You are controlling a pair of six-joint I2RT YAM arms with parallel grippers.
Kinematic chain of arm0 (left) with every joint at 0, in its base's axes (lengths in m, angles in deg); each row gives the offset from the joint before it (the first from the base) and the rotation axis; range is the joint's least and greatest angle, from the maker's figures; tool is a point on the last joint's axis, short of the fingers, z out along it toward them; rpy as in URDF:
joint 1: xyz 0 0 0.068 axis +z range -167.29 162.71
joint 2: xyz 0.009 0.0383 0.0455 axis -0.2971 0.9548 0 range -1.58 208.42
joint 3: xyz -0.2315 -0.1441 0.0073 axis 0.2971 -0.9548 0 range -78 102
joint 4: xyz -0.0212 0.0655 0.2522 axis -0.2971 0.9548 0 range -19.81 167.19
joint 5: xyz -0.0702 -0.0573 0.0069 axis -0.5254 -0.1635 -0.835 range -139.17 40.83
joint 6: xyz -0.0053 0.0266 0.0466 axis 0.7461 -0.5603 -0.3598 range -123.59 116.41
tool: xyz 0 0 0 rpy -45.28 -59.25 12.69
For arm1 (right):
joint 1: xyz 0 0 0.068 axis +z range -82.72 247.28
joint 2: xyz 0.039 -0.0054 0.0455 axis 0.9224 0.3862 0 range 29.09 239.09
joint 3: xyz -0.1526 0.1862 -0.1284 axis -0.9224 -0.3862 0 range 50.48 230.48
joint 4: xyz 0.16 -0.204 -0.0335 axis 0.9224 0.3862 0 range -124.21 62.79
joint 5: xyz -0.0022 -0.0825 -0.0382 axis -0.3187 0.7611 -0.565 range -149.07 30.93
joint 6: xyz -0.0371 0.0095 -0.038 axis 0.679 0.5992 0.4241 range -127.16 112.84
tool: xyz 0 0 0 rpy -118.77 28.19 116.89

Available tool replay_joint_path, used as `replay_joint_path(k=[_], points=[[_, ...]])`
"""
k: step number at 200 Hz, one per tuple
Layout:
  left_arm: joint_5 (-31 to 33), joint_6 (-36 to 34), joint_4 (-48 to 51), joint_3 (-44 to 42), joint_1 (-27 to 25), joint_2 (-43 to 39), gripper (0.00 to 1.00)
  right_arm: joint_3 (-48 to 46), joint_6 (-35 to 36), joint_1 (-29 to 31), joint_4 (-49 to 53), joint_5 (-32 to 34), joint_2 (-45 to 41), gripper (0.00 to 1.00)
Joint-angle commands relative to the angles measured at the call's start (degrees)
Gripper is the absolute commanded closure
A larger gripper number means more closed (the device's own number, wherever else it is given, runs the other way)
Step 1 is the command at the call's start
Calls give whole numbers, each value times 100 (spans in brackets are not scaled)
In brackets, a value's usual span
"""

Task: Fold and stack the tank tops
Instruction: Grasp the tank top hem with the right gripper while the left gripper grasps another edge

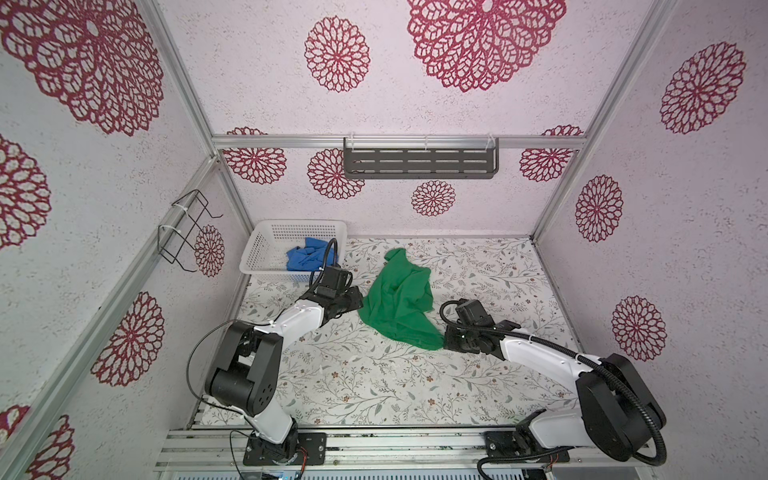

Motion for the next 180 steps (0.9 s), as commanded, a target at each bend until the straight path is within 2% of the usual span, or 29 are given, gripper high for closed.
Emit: replay_joint_path(k=[1,17,29,53,71,99,129,135,166,180], points=[[-188,-608,116,492,97,355,41,-12,-83,-31,84,44,-309,100],[-139,-632,173,715,146,678,46,-54,-87,-31,167,107,-428,100],[-242,-404,172,803,254,906,55,-104,-108,-31,188,114,-511,100],[-280,-271,90,842,305,1157,63,-188,-178,-30,174,72,-632,100],[-319,-245,25,814,304,1263,62,-223,-188,-26,200,102,-670,100],[-451,-239,-17,739,298,1372,52,-223,-170,-31,205,102,-637,100],[-683,-100,-145,631,267,1393,56,-197,-157,-31,192,110,-582,100],[-711,-75,-147,615,234,1604,57,-188,-160,-31,187,112,-573,100],[-642,-8,-116,404,174,1561,57,-185,-170,-31,194,136,-572,100],[-622,8,-119,334,167,1543,65,-171,-157,-31,226,163,-569,100]])
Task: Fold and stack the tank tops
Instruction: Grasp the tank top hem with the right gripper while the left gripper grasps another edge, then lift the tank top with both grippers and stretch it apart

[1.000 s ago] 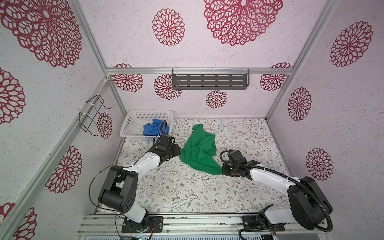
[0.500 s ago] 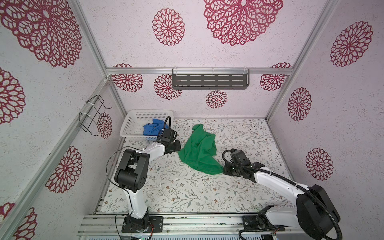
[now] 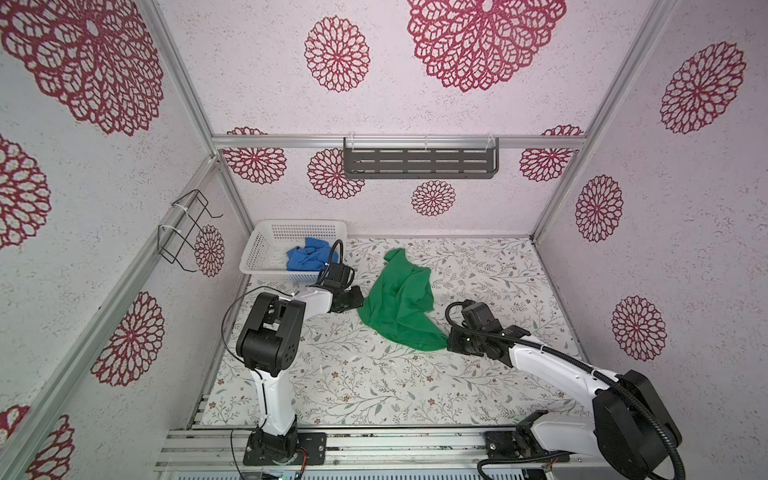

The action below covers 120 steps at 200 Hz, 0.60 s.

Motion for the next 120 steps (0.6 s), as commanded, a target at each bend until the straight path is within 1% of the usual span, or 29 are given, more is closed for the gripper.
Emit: replay_joint_path(k=[1,24,44,46,64,79,98,120], points=[[-46,92,173,-258,-61,100,65,74,-67,-26,137,144,-70,100],[2,69,160,-272,-60,67,78,122,-52,-27,161,148,-34,100],[44,61,164,-259,-69,65,98,166,-47,-26,204,165,-43,100],[51,60,163,-259,-70,-102,100,170,-50,-26,213,166,-45,100],[-49,111,96,-286,-61,-392,100,234,-32,-34,278,212,-105,100],[-110,175,170,-222,-52,-729,100,384,117,-35,387,274,-180,100],[170,90,754,208,-63,-1253,100,714,422,-35,557,414,-317,100],[393,27,1238,738,-65,-1901,100,1339,818,-41,817,704,-463,100]])
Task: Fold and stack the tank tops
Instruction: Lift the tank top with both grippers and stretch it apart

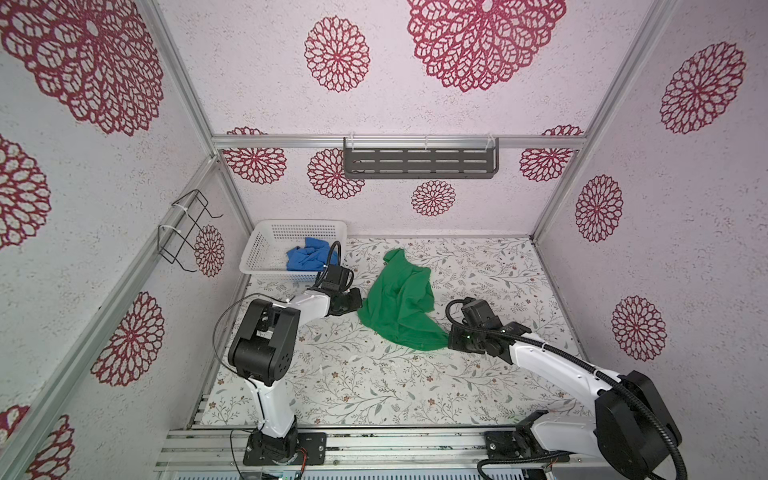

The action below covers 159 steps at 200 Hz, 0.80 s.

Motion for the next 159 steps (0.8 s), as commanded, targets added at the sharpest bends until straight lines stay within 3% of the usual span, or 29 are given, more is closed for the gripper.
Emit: replay_joint_path(k=[1,77,112,159], points=[[297,-89,451,664,-23,-886,100,725,521,-42,303,447,-387,100],[1336,-762,1775,2516,18,-2382,100,3452,1470,-181,982,960,-451,100],[2840,-1506,2925,3599,-338,-2731,100,4520,1907,-211,1353,1170,-516,100],[2867,-1446,3045,3506,-411,-3312,100,5472,2378,-220,1791,1564,-606,100]])
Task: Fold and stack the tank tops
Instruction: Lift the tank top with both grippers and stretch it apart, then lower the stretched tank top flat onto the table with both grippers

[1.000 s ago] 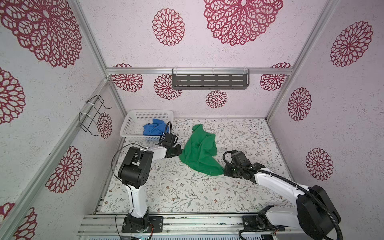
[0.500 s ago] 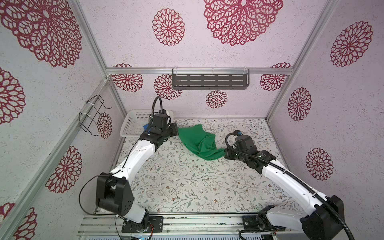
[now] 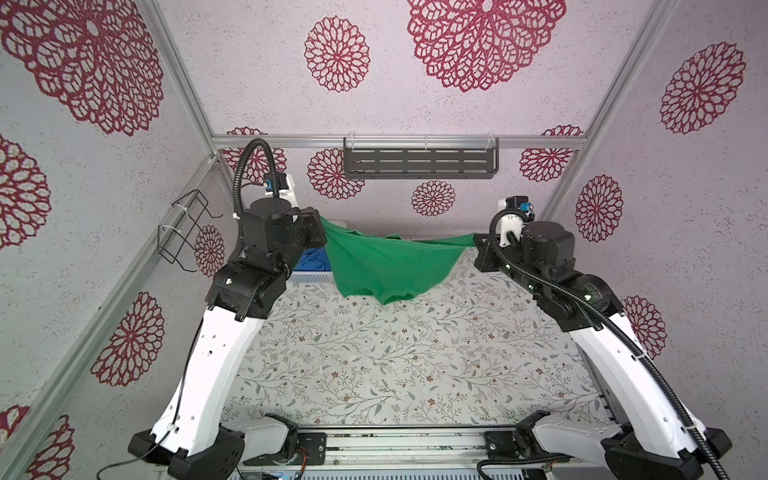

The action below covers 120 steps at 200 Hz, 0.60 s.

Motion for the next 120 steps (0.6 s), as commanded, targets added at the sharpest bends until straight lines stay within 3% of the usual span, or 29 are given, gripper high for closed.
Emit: replay_joint_path(k=[1,28,52,120], points=[[290,-139,246,-105,-20,-189,100,465,444,-45,309,466,-181,100],[-161,227,-132,-768,-28,-343,100,717,553,-75,743,494,98,100],[-833,825,-712,-1810,-73,-400,100,307,511,-89,952,151,297,100],[-784,2817,-2272,-5258,-967,-709,100,-3522,-536,-232,278,-549,-203,100]])
